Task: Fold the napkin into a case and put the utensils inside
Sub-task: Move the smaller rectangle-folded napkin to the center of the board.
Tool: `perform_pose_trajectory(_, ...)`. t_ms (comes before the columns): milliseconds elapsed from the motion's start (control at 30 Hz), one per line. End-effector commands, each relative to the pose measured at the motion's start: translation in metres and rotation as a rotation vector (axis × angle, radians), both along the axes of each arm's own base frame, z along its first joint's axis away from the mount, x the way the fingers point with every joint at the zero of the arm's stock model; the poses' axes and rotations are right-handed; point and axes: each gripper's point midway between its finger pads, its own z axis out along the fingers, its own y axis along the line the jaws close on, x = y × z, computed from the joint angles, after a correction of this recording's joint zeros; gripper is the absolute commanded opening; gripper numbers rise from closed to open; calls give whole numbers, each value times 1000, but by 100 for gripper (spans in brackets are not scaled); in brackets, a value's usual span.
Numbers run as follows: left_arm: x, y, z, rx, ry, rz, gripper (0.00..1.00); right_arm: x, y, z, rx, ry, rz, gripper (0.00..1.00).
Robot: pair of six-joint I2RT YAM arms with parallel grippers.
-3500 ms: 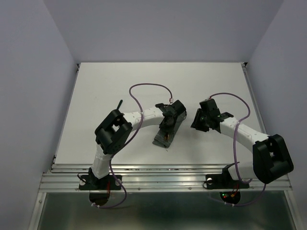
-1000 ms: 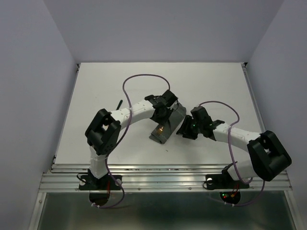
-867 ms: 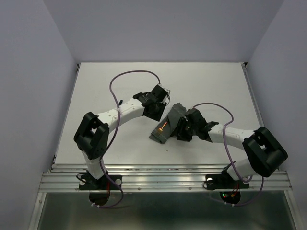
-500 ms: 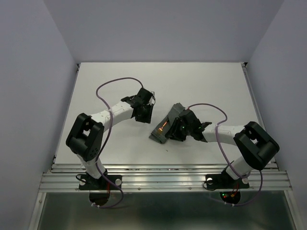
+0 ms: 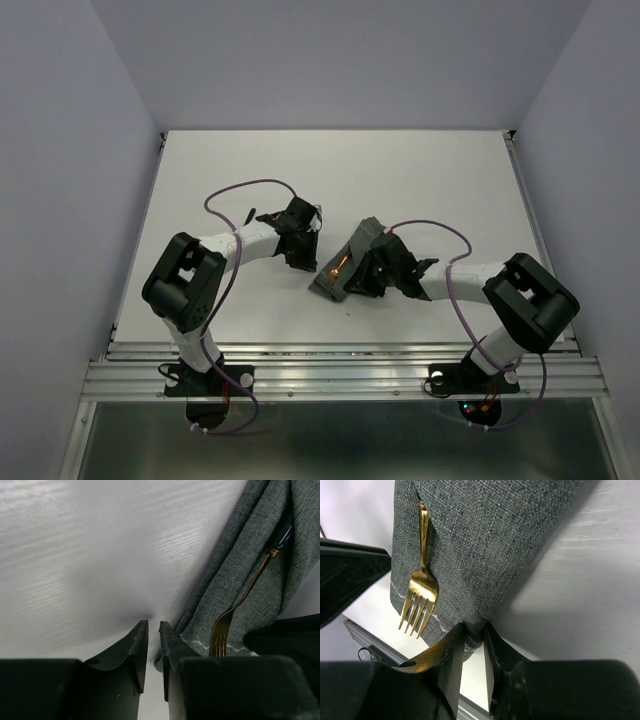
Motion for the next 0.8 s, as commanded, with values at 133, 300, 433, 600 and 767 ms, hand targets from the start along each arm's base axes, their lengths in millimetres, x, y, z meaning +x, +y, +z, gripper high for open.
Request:
perform_pose_trajectory(133,-30,-13,-9,-90,70,-20,16,4,-12,8,-49,-71,-21,27)
perform_pose_trajectory(300,-53,-31,-9,-110,98,-53,16,4,-28,8,-146,-98,-8,28)
perform_pose_trajectory(433,-72,-45,-11,-122,127,-71,16,11,-44,8,-207,-120,-34,29)
perform_pose_trajectory(600,-82,-48,-5,-127,116,-94,16,11,-63,14,-305,-140,-41,35)
perform_pose_trajectory(767,-46,-28,18,6,-12,-29,18,13,-77,30,-357,-186,-54,48)
